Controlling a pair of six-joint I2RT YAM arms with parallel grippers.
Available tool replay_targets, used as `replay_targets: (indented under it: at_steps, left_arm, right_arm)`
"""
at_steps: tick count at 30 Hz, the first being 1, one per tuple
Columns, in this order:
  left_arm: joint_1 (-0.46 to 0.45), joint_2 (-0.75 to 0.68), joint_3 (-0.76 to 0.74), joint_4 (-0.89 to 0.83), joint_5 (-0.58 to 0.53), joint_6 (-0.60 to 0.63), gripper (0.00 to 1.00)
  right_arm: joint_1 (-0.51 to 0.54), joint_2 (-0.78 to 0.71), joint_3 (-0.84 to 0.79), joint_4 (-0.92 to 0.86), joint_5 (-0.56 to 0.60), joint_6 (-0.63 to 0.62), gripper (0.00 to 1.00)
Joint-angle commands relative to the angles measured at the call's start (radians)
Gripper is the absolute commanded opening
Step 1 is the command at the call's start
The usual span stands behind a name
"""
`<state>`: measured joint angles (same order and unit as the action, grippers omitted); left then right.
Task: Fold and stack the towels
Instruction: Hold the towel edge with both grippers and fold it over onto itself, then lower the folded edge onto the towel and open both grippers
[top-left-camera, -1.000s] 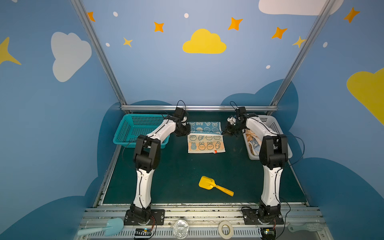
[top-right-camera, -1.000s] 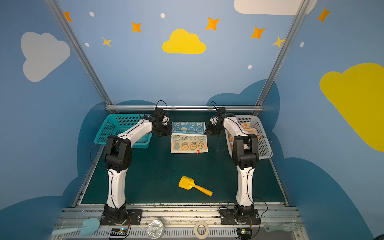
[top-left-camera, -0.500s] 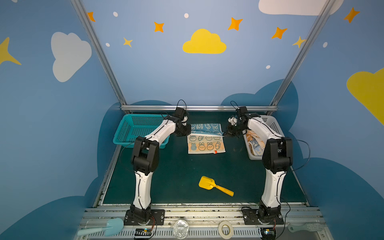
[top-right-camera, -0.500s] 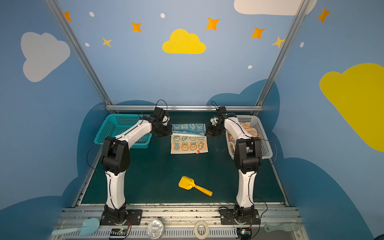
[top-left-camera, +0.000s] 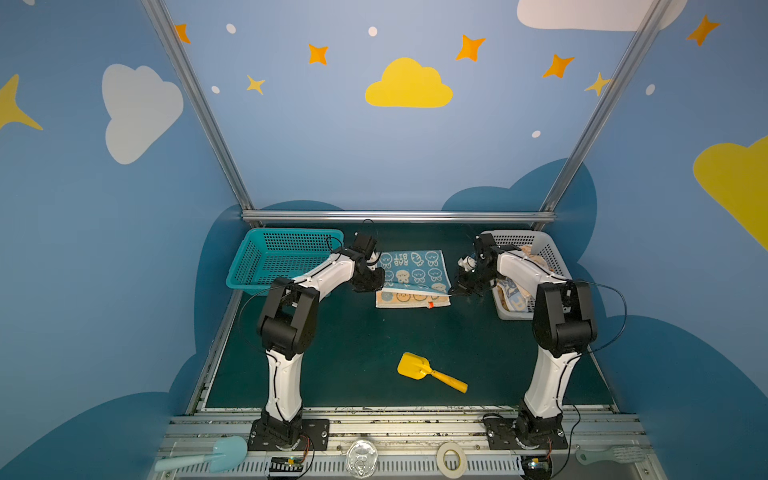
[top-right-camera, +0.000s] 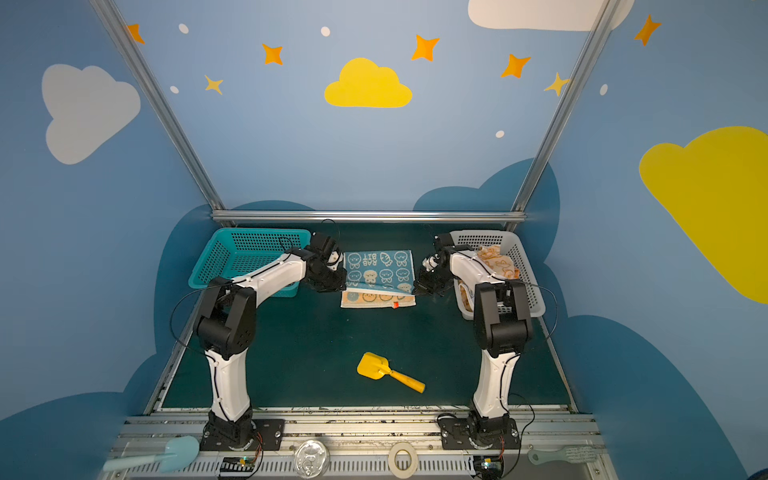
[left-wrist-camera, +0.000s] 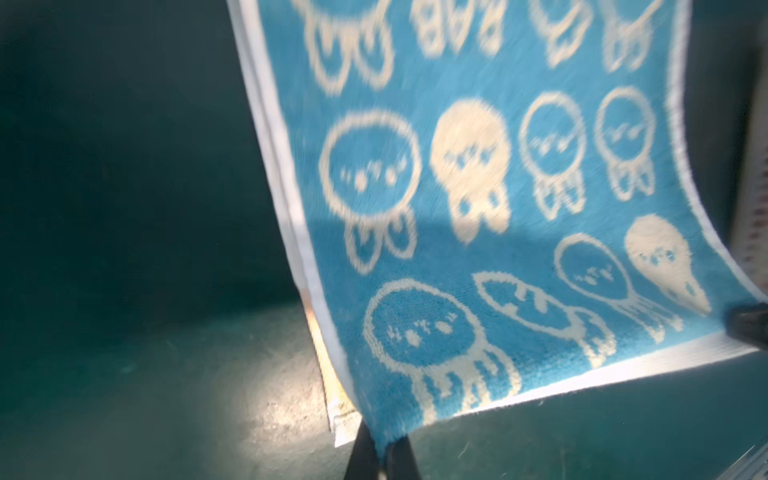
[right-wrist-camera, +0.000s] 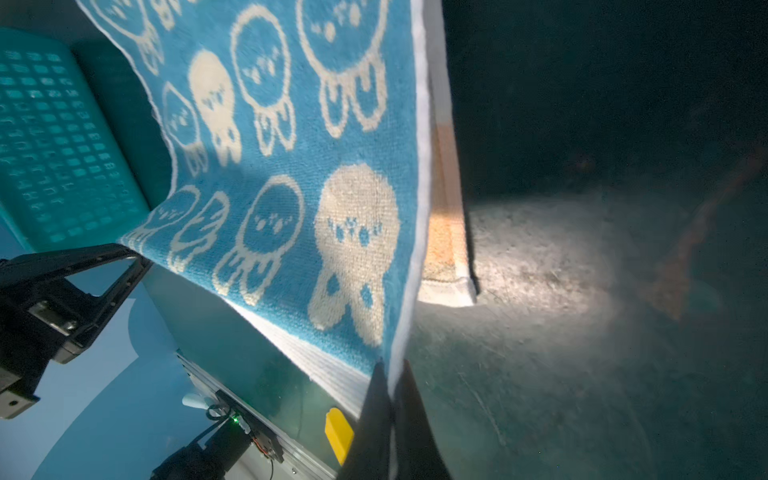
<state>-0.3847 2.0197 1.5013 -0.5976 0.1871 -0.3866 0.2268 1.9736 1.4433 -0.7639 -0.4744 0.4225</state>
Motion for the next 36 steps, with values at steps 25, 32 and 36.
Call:
replay_targets:
  at_steps: [25, 32, 36]
  left_arm:
    - [0.015, 0.010, -0.019, -0.036, -0.084, 0.008, 0.04]
    - [0.011, 0.003, -0.021, -0.033, -0.061, 0.002, 0.23]
    - [-0.003, -0.015, -0.030, -0.021, -0.036, 0.001, 0.23]
  right_arm:
    - [0.045, 0.092, -0.065, 0.080, 0.070, 0.038, 0.14]
    - [0.046, 0.085, -0.061, 0.076, 0.069, 0.036, 0.26]
    - [0.047, 0.082, -0.060, 0.080, 0.066, 0.038, 0.25]
